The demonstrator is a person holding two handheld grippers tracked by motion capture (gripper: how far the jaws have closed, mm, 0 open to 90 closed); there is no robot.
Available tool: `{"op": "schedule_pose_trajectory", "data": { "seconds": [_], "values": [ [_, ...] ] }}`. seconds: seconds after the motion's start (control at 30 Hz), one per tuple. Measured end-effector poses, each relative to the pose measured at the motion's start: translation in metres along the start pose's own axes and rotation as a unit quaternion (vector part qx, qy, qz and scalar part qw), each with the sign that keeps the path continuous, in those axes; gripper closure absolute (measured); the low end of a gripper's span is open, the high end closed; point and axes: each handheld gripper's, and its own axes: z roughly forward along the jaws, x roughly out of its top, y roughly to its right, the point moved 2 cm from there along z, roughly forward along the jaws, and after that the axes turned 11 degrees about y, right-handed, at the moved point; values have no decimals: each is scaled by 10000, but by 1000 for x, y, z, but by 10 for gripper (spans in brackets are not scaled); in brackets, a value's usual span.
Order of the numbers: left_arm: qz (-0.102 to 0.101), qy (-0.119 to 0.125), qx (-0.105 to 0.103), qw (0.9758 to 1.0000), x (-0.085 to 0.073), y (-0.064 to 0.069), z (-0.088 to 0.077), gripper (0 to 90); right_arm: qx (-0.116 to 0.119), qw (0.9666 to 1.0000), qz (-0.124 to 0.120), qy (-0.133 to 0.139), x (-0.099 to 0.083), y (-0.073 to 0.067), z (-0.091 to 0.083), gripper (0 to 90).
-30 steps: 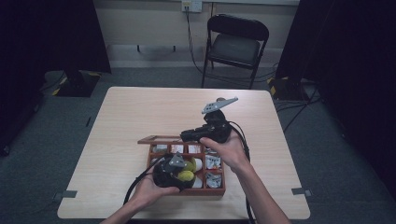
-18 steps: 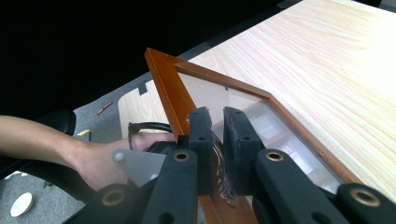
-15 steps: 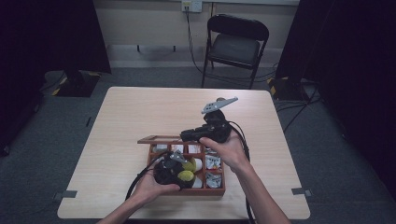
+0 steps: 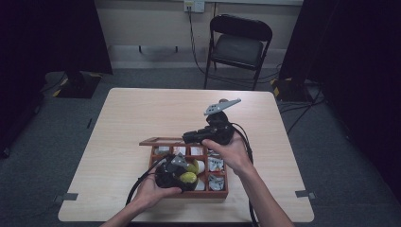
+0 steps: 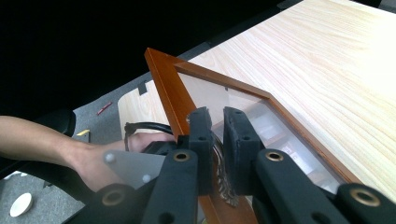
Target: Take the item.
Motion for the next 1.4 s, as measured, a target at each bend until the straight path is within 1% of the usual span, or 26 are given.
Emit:
{"op": "schedule_pose_trajectory", "data": {
  "seconds": [0.03,0.07,0.1,0.17,0.2,0.27,0.33,0.43,0.47,0.53,0.6,0.63,0.67,0.7,0.77,0.8,0.83,0.87,0.9,1.07,1.27,1.33,1.4],
  "values": [
    [-49,49,1,10000,0,1,0,399,1,10000,0,0,0,0,0,822],
    [12,75,-2,10000,0,0,-2,399,1,10000,1,2,0,0,0,822],
    [1,118,-15,9999,1,1,-2,399,6,10000,-2,8,0,0,0,822],
    [-51,302,31,9995,1,4,-4,399,6,10000,1,9,0,0,0,822],
    [-6,337,17,9994,2,6,-5,399,6,10000,6,7,0,0,0,822],
    [29,338,2,9994,3,8,-8,400,6,10000,7,8,0,0,0,822],
    [60,392,-2,9992,3,9,-8,400,7,10000,6,10,0,1,0,822],
    [93,376,-4,9993,3,10,-11,400,10,10000,8,8,0,1,0,822],
    [65,444,6,9990,3,10,-12,400,8,10000,8,9,0,1,0,822],
    [24,487,-2,9988,4,10,-15,400,7,10000,10,7,0,1,-1,822],
    [49,454,-3,9990,4,10,-17,401,6,10000,12,6,0,1,-1,822],
    [19,432,21,9991,4,10,-17,401,6,10000,11,5,0,1,0,822],
    [3,429,-5,9991,3,12,-19,401,6,10000,10,5,0,1,0,822],
    [46,451,10,9990,3,12,-19,401,5,10000,10,8,0,1,0,822],
    [20,495,2,9988,4,14,-21,401,7,10000,14,6,0,1,-1,822],
    [-5,556,22,9985,4,15,-22,401,11,10000,18,8,0,1,-1,822],
    [44,531,-8,9986,5,15,-24,401,12,10000,17,7,0,1,0,822],
    [51,540,-1,9985,5,16,-25,401,11,10000,18,7,0,1,0,822],
    [52,609,-6,9981,5,17,-27,402,12,10000,18,7,0,1,0,822],
    [78,671,-32,9977,1,20,-33,401,3,10000,15,4,0,0,0,822],
    [-1,808,-72,9967,1,19,-43,402,7,10000,20,2,0,0,0,822],
    [-71,943,-119,9954,2,17,-50,401,7,10000,23,6,0,0,0,822],
    [-78,933,-91,9956,4,17,-54,402,10,10000,23,7,0,1,0,822]
  ]
}}
